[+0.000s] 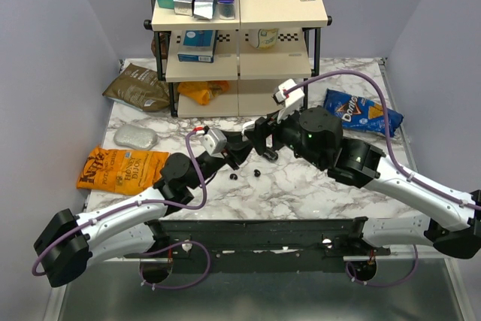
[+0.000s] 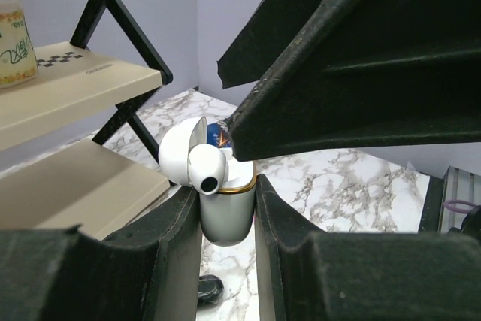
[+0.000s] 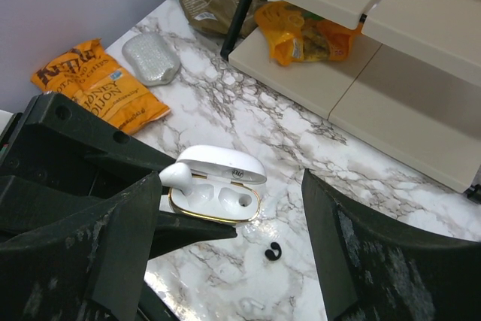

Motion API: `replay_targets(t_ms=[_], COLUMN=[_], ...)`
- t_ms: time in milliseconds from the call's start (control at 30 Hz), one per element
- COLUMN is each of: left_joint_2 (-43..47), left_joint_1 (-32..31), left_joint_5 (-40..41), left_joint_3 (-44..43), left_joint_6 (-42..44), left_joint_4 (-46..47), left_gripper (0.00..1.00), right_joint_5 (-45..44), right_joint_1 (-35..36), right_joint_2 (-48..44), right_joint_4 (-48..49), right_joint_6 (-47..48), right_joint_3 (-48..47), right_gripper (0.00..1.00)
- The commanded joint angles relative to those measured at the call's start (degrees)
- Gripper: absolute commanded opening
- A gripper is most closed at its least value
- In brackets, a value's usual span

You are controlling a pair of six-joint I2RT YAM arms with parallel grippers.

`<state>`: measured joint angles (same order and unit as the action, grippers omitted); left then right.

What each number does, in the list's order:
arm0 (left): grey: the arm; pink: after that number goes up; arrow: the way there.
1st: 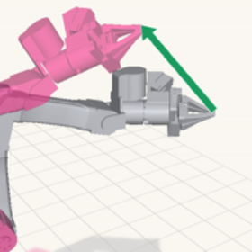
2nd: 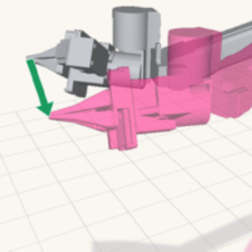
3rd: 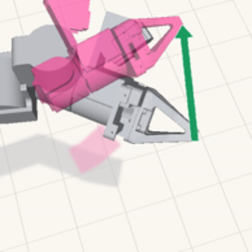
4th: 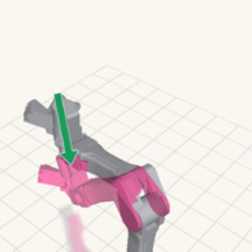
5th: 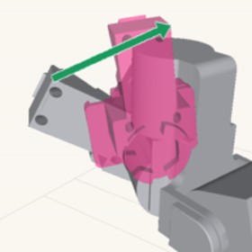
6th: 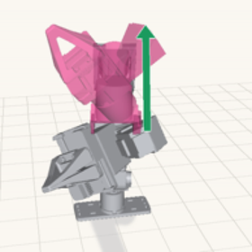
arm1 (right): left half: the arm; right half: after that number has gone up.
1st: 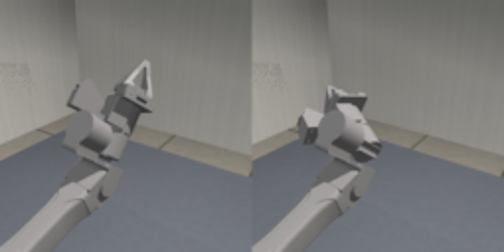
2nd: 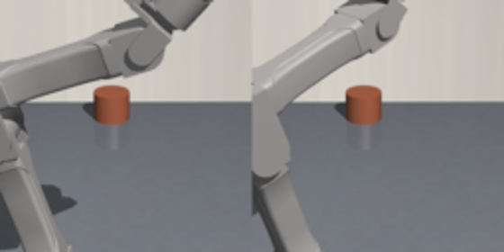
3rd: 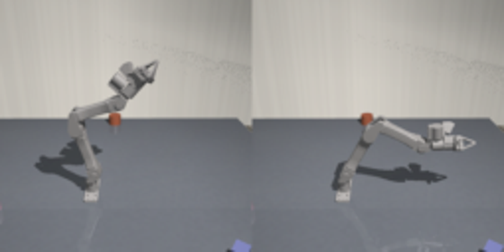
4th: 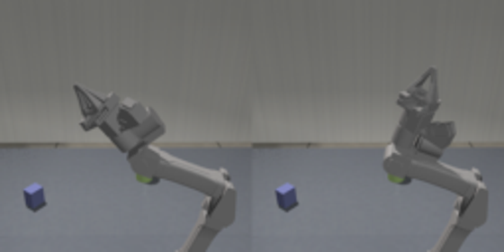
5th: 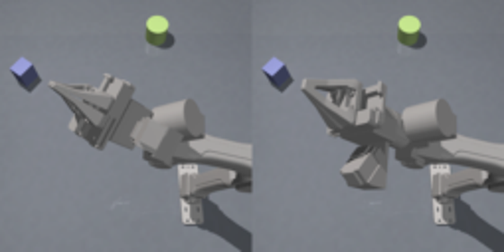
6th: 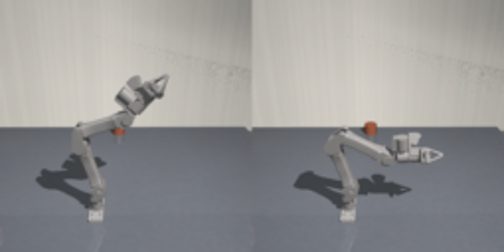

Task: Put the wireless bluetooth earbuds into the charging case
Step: Adjust the earbud with the charging case.

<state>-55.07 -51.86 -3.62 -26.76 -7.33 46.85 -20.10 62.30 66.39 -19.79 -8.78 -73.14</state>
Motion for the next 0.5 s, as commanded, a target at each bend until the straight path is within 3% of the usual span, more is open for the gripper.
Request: replay_targets(t_ms=[0,467], left_joint_2=[-0.30,-0.39], left_joint_1=[-0.44,-0.62], left_joint_5=[-1.48,-1.83], left_joint_3=[-2.06,-2.42], left_joint_6=[0.92,1.09], left_joint_4=[1.84,1.31], left_gripper=[0.00,0.00], right_joint_5=[-1.61,-2.23], right_joint_1=[0.54,0.54], right_joint_2=[1.28,2.16], right_joint_4=[-0.69,-0.86], right_joint_6=[1.04,1.04], right_joint_3=[-2.09,-2.53], right_gripper=[0.84,0.84])
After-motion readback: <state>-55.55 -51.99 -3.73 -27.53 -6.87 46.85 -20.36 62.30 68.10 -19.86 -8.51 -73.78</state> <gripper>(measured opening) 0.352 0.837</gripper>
